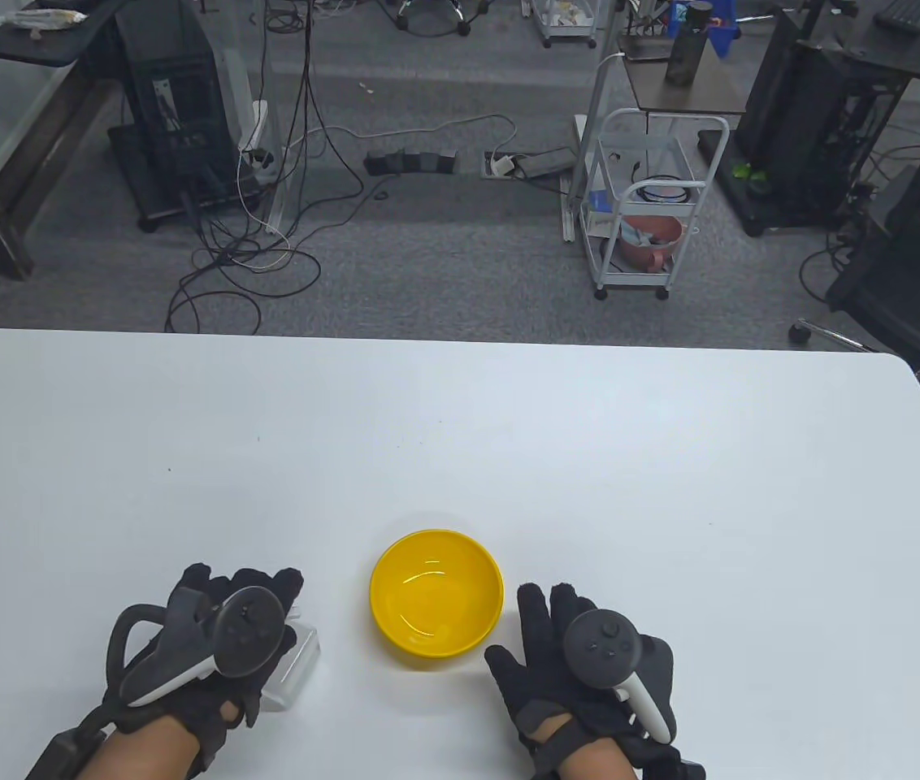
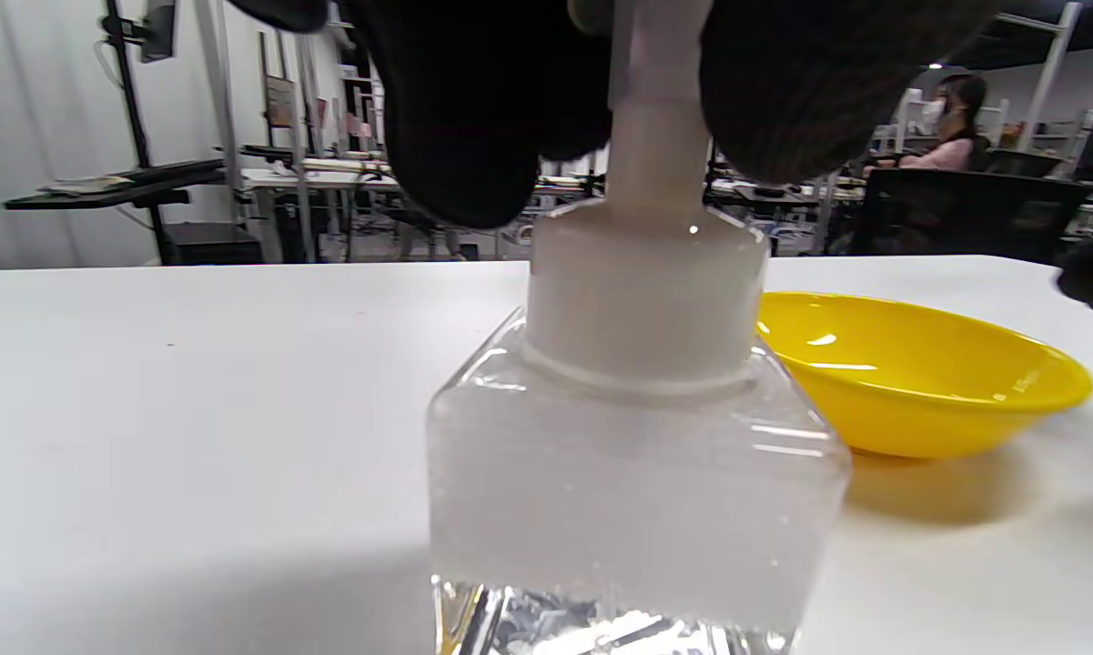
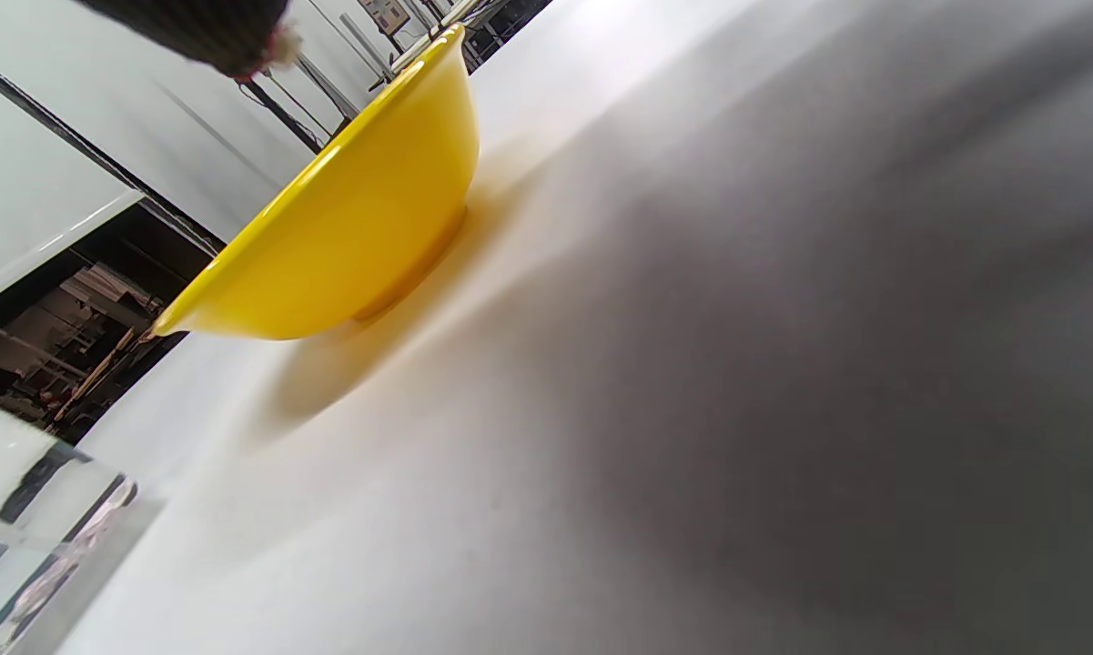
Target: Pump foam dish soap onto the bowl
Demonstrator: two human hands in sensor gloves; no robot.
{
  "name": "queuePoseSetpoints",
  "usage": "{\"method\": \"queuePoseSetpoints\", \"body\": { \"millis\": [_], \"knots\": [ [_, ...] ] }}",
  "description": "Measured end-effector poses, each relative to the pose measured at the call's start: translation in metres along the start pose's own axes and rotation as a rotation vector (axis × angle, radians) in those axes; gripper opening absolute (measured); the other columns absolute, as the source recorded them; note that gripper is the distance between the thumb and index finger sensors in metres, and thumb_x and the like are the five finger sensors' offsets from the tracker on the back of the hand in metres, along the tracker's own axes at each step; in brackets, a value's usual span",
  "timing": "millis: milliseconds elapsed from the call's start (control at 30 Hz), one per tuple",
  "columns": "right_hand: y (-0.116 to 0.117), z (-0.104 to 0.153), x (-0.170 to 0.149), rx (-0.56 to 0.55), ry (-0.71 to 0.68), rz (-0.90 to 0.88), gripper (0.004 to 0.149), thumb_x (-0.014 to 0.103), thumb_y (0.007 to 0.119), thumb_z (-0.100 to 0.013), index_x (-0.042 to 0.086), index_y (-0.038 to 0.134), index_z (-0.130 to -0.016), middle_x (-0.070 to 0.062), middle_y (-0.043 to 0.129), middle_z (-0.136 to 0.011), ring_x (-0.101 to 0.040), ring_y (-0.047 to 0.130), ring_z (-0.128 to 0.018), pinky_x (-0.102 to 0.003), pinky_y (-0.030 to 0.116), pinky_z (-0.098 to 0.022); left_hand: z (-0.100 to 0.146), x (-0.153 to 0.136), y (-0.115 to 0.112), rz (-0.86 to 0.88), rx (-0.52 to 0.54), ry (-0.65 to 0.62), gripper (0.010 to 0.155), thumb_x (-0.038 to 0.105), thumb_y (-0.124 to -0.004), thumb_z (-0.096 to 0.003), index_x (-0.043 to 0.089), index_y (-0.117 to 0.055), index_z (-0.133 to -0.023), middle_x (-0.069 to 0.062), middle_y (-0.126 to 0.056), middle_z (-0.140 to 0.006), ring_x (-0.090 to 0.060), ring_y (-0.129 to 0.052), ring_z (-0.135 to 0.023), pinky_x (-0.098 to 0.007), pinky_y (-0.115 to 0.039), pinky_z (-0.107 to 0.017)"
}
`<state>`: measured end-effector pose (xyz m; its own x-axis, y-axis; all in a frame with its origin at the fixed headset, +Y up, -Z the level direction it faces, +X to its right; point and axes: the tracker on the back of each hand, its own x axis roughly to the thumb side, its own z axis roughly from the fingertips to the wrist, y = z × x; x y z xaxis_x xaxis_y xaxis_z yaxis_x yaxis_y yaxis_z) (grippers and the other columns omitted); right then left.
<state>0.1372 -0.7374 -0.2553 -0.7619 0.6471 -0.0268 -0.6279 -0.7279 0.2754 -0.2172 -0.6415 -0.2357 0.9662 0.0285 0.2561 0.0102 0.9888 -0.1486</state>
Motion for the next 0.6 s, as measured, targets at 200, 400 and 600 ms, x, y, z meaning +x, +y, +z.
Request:
{"method": "queuePoseSetpoints", "body": {
  "millis": [200, 400, 600],
  "knots": [
    [0.001, 0.0, 0.001, 0.003, -0.003, 0.004, 0.08, 0.055, 0.07, -0.051, 0.029, 0.023, -0.11, -0.005, 0.001, -0.108, -0.039, -0.002, -0.099, -0.066, 0.003, -0.061, 0.018, 0.011, -0.005, 0.01, -0.01, -0.077, 0.066, 0.054, -0.072, -0.0476, 0.04, -0.045, -0.106, 0.014, -0.061, -0.099, -0.019, -0.084, -0.089, -0.06, -0.043, -0.08],
    [0.001, 0.001, 0.001, 0.01, -0.002, 0.005, 0.08, 0.055, 0.07, -0.051, 0.029, 0.023, -0.11, -0.005, 0.001, -0.107, -0.039, -0.003, -0.099, -0.066, 0.003, -0.061, 0.028, 0.014, -0.018, -0.023, 0.002, -0.108, 0.066, 0.053, -0.071, -0.0478, 0.041, -0.044, -0.106, 0.014, -0.06, -0.1, -0.019, -0.082, -0.091, -0.06, -0.04, -0.08],
    [0.002, 0.001, 0.001, 0.02, -0.001, -0.006, 0.08, 0.056, 0.069, -0.052, 0.029, 0.022, -0.11, -0.005, 0.0, -0.107, -0.039, -0.003, -0.099, -0.066, 0.003, -0.061, 0.03, 0.014, -0.02, -0.035, -0.003, -0.085, 0.069, 0.057, -0.07, -0.0476, 0.042, -0.038, -0.107, 0.015, -0.054, -0.104, -0.021, -0.076, -0.097, -0.061, -0.038, -0.08]
  ]
}}
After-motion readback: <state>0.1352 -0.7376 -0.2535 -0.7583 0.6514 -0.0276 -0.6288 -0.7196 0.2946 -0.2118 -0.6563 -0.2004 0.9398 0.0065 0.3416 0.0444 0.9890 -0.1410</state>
